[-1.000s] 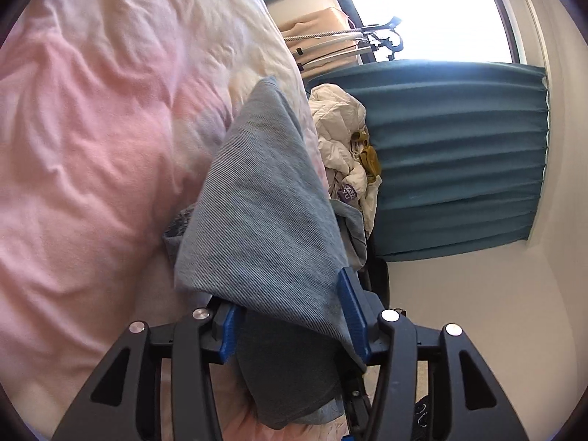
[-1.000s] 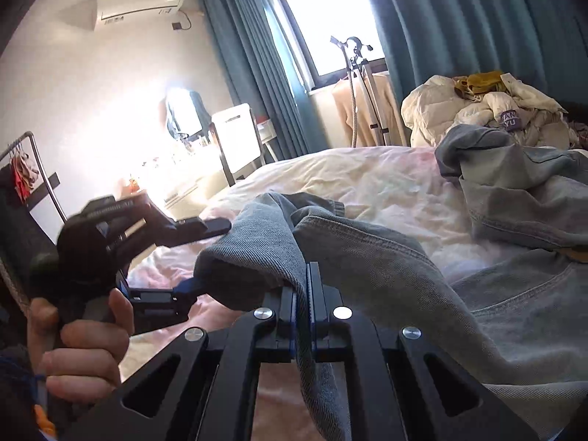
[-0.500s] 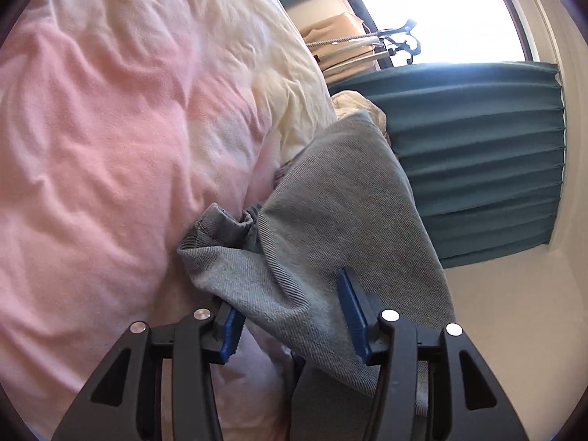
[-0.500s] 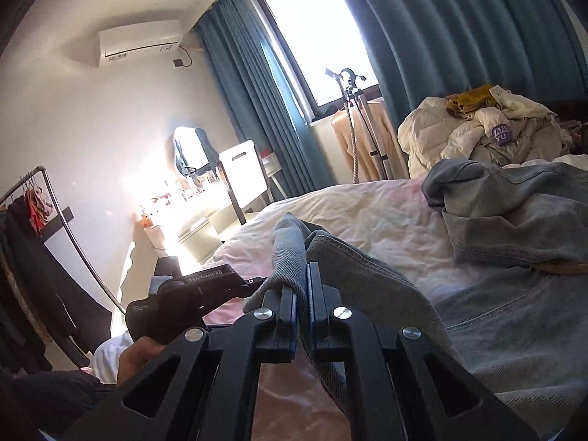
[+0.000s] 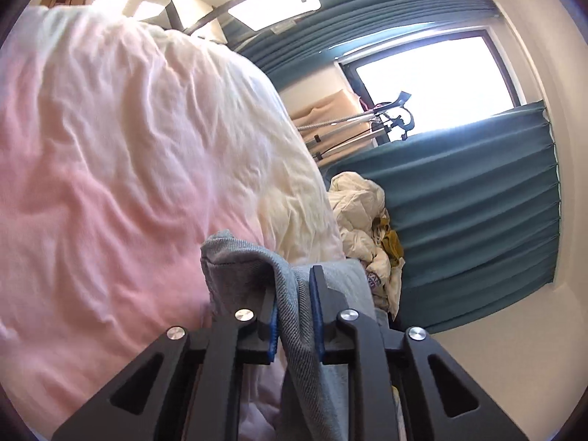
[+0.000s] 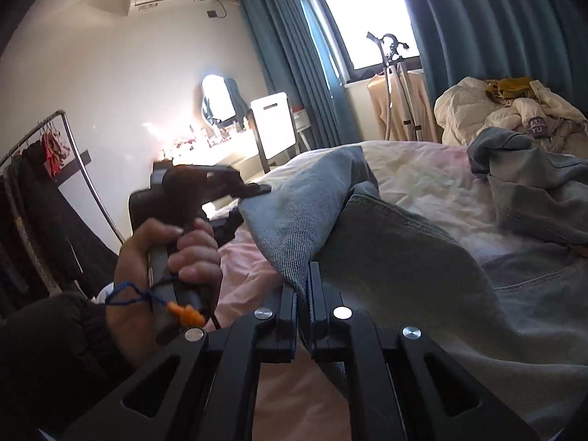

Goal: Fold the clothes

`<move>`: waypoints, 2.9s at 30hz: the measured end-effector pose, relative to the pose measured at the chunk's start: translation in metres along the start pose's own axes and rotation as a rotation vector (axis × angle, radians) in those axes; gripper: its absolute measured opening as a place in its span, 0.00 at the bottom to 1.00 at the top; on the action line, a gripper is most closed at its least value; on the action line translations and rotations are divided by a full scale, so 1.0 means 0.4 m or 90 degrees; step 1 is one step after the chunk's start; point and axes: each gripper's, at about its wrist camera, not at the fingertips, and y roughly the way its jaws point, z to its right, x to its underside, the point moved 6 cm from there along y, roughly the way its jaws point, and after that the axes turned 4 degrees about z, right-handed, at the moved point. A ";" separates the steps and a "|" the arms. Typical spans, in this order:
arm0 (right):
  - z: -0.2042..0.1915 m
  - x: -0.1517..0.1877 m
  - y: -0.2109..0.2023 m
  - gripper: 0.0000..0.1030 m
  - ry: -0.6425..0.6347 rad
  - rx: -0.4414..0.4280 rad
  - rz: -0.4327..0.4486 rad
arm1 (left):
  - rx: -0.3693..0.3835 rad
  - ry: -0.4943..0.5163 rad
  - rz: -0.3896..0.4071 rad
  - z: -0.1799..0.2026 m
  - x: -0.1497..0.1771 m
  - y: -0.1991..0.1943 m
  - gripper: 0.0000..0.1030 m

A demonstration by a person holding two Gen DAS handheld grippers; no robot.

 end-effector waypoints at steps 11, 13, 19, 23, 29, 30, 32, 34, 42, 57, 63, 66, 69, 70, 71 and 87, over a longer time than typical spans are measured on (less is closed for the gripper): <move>-0.059 0.133 0.138 0.04 0.015 -0.074 -0.119 | 0.140 0.190 0.102 0.188 -0.059 -0.154 0.06; -0.037 0.144 0.148 0.04 0.054 -0.097 -0.141 | 0.097 0.156 0.094 0.139 -0.069 -0.144 0.06; -0.024 0.208 0.197 0.06 0.075 -0.103 -0.225 | -0.062 0.019 0.031 -0.065 -0.103 -0.091 0.07; -0.017 0.218 0.200 0.06 0.085 -0.110 -0.240 | -0.073 -0.096 -0.037 -0.173 -0.108 -0.072 0.34; -0.016 0.223 0.201 0.06 0.077 -0.106 -0.245 | -0.079 -0.203 -0.095 -0.265 -0.084 -0.040 0.49; -0.016 0.223 0.201 0.06 0.076 -0.106 -0.245 | -0.088 -0.216 -0.100 -0.281 -0.078 -0.035 0.49; -0.014 0.223 0.201 0.06 0.076 -0.106 -0.245 | -0.106 -0.243 -0.110 -0.313 -0.067 -0.025 0.49; -0.013 0.226 0.203 0.06 0.074 -0.105 -0.247 | -0.097 -0.273 -0.100 -0.336 -0.075 -0.019 0.49; -0.028 0.247 0.188 0.08 0.072 -0.105 -0.248 | -0.054 -0.197 -0.088 -0.298 -0.107 0.015 0.06; -0.045 0.217 0.107 0.13 0.061 -0.130 -0.169 | -0.107 -0.056 0.031 -0.221 -0.195 -0.285 0.03; -0.045 0.240 0.061 0.15 0.029 -0.108 -0.196 | -0.210 -0.116 -0.059 -0.402 -0.158 -0.279 0.03; -0.034 0.245 0.023 0.15 0.024 -0.090 -0.201 | -0.191 -0.109 -0.074 -0.417 -0.142 -0.306 0.12; -0.021 0.215 -0.008 0.15 0.032 -0.063 -0.183 | -0.177 -0.070 -0.076 -0.380 -0.134 -0.332 0.27; -0.021 0.199 -0.013 0.15 0.037 -0.054 -0.173 | -0.181 -0.040 -0.080 -0.359 -0.128 -0.338 0.34; -0.018 0.182 -0.022 0.15 0.042 -0.043 -0.163 | -0.189 -0.006 -0.075 -0.335 -0.126 -0.351 0.45; 0.520 -0.070 -0.491 0.46 0.318 0.275 0.102 | -0.178 0.269 -0.001 0.026 -0.107 -0.494 0.56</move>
